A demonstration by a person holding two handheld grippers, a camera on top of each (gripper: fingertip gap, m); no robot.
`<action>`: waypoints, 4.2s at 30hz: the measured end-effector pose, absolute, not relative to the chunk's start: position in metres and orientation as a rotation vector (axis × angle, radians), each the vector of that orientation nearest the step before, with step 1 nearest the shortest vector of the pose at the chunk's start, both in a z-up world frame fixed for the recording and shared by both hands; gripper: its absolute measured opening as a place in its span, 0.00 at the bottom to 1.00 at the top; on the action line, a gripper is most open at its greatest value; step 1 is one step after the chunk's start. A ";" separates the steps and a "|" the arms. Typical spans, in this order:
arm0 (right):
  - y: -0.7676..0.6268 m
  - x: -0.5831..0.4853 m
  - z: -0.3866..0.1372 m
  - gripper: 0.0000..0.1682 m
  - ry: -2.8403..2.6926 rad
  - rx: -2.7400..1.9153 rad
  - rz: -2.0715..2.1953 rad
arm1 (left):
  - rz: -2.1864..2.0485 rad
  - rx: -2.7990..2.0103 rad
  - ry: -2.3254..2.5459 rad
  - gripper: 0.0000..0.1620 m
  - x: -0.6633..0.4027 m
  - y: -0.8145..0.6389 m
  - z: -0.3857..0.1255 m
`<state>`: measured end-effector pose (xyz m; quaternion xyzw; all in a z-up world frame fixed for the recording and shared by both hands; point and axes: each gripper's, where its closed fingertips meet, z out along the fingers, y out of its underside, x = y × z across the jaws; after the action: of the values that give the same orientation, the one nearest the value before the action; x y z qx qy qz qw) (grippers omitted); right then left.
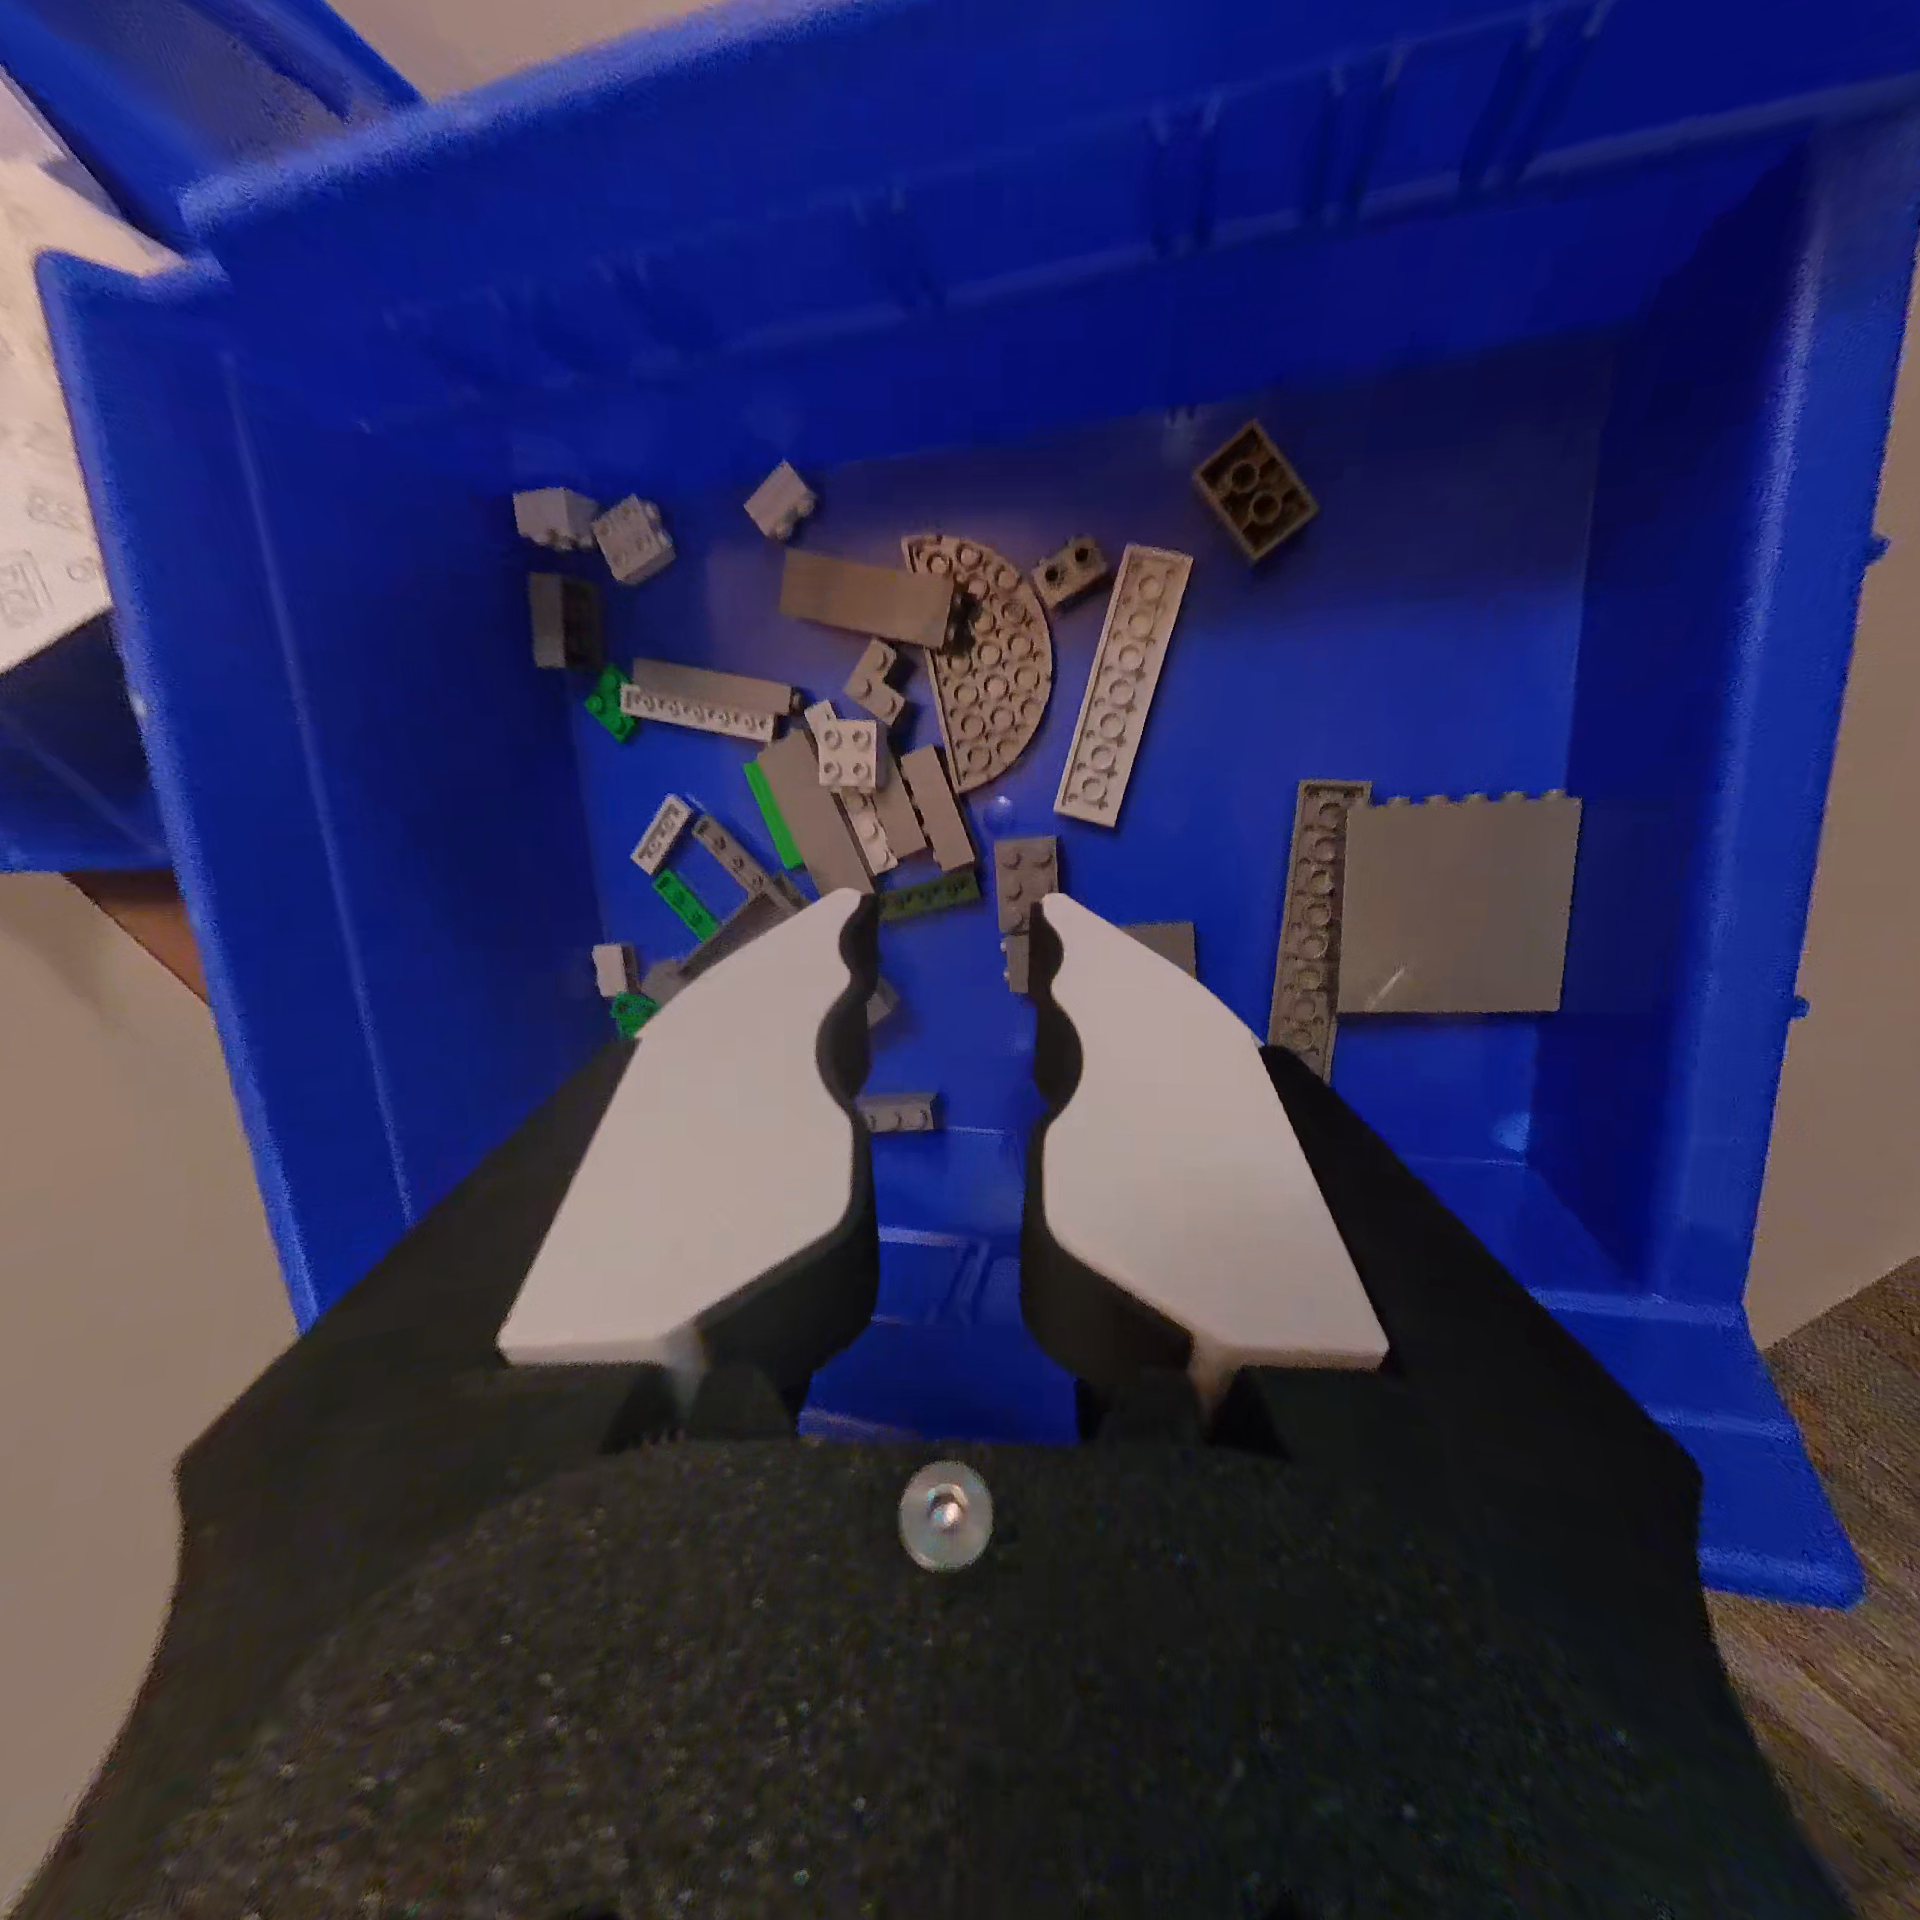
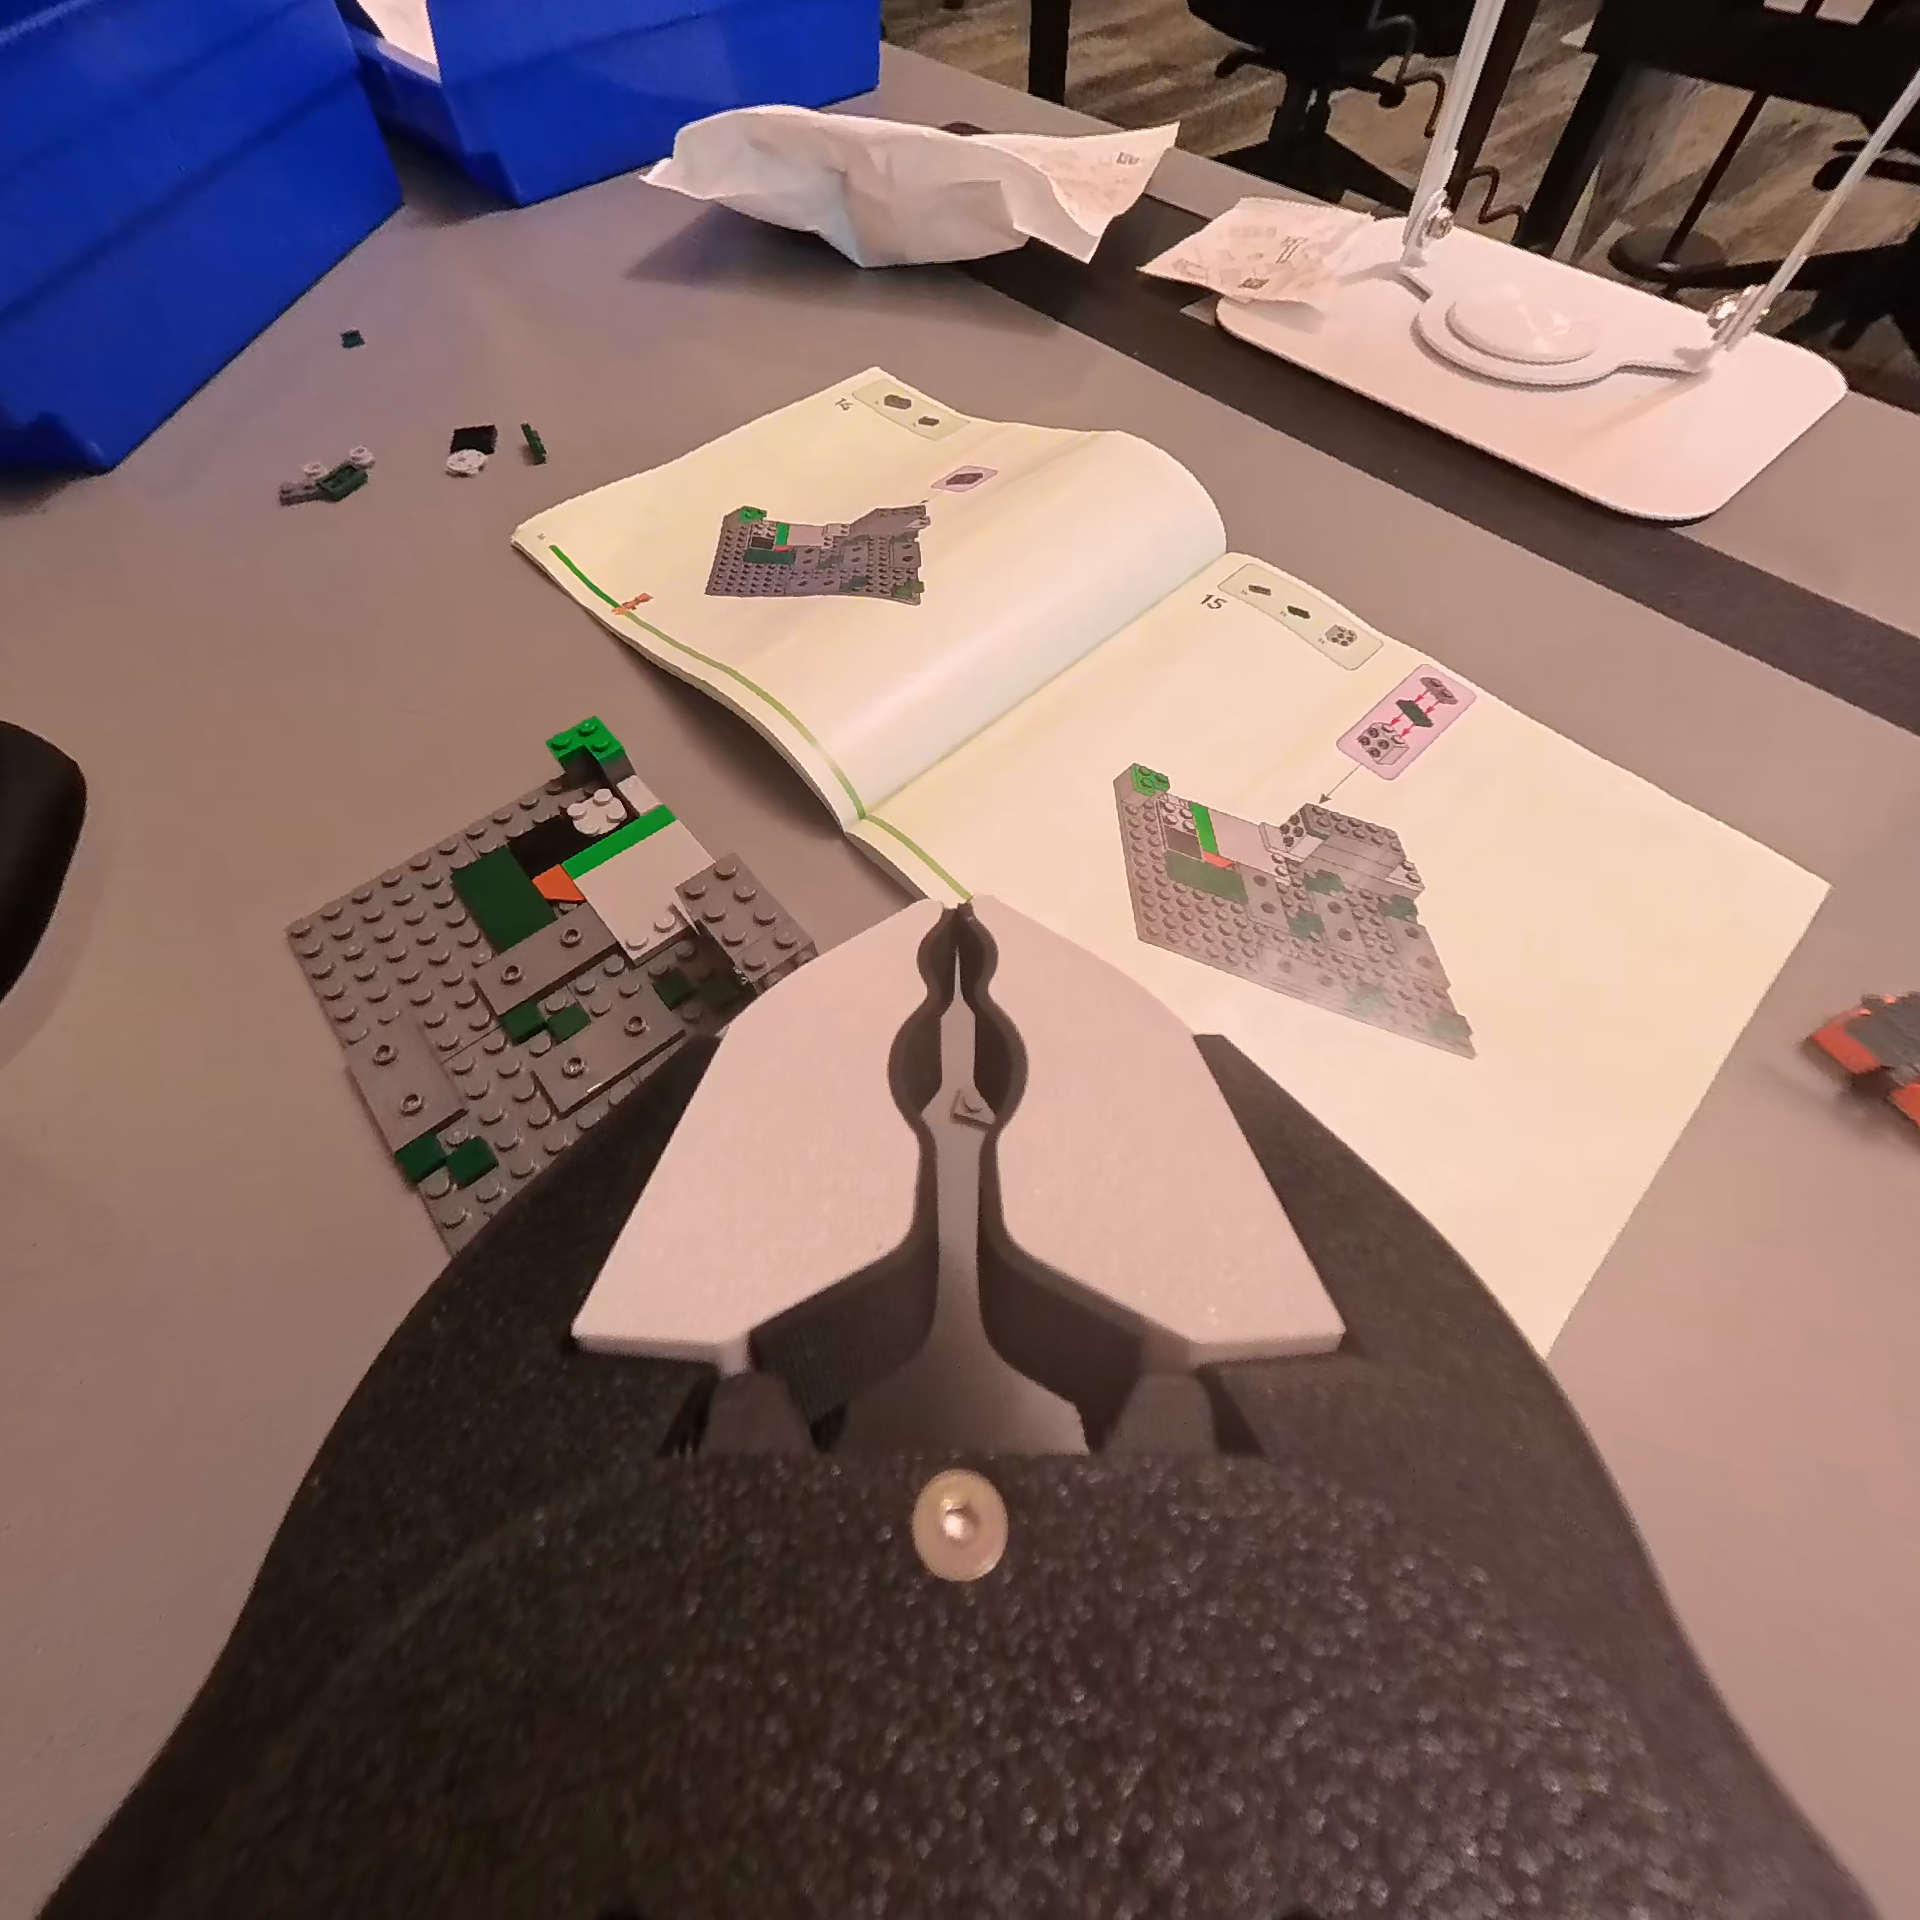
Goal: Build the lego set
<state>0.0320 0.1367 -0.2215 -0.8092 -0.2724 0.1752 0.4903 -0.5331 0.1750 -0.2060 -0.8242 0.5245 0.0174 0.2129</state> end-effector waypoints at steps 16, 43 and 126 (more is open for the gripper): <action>0.133 0.034 -0.215 0.00 -0.648 -1.944 0.419 | 0.119 -2.387 1.554 0.18 -0.537 0.220 -0.252; 0.119 0.032 -0.194 0.00 -0.697 -1.854 0.442 | 0.144 -1.769 1.798 0.10 -0.370 0.168 -0.140; 0.060 -0.006 -0.136 0.09 -0.864 -1.346 1.096 | -1.529 -1.258 1.256 0.10 -0.006 0.057 -0.139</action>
<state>-0.0062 0.0597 -0.1355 -0.5725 -0.3675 0.4661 0.5657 -0.0059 0.0574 -0.1388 -0.4947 0.4935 -0.6011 0.3879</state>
